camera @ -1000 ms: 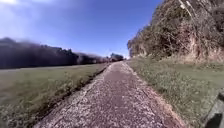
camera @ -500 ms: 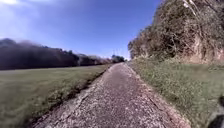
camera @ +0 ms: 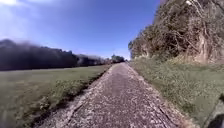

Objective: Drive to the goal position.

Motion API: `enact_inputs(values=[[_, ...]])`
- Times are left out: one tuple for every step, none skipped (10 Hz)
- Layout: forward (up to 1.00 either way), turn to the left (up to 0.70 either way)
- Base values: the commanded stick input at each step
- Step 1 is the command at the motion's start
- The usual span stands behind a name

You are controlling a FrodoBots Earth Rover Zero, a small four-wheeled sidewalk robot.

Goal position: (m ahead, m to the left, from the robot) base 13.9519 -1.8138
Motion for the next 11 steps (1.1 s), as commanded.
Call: enact_inputs(values=[[0.70, -0.19], [0.70, -0.29], [0.70, -0.34], [0.70, -0.34], [0.70, -0.34], [0.70, -0.34], [0.70, -0.13], [0.70, 0.00], [0.70, 0.00], [0.70, 0.00], [0.70, 0.00]])
